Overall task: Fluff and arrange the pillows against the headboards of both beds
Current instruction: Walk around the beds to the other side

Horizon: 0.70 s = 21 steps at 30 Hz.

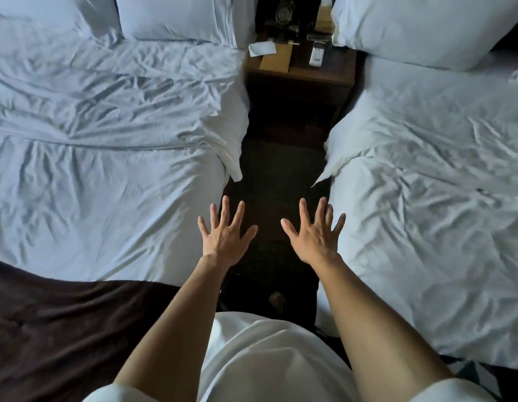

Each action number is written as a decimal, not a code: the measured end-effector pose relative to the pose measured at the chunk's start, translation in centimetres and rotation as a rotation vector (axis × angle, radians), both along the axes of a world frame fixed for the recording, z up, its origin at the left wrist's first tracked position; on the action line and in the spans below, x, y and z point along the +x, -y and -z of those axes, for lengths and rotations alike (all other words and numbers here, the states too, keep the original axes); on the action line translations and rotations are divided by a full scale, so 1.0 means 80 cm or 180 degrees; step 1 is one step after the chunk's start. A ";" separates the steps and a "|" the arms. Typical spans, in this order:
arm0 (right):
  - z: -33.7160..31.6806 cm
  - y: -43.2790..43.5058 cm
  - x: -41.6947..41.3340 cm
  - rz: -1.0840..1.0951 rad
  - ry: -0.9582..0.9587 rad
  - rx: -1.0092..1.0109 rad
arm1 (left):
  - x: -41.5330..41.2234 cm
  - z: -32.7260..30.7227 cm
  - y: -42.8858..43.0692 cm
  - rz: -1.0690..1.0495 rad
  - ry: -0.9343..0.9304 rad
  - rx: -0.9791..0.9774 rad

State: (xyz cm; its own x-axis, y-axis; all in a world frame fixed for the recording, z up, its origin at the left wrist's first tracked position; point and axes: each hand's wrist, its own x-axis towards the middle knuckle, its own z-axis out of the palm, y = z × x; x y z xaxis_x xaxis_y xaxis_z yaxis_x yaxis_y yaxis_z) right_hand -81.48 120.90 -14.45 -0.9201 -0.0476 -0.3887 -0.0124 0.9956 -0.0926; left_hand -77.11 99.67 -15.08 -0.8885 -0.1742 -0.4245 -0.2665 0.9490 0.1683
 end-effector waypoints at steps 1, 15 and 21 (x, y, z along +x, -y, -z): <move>-0.002 0.006 -0.017 -0.0047 0.0017 -0.0010 | -0.011 0.000 0.006 -0.0058 0.0004 -0.0005; -0.002 0.121 -0.278 -0.0554 0.0176 0.0028 | -0.252 0.019 0.099 -0.0394 -0.0107 0.0084; -0.015 0.158 -0.388 -0.0490 0.0092 -0.0038 | -0.363 0.006 0.128 -0.0280 -0.0034 0.0105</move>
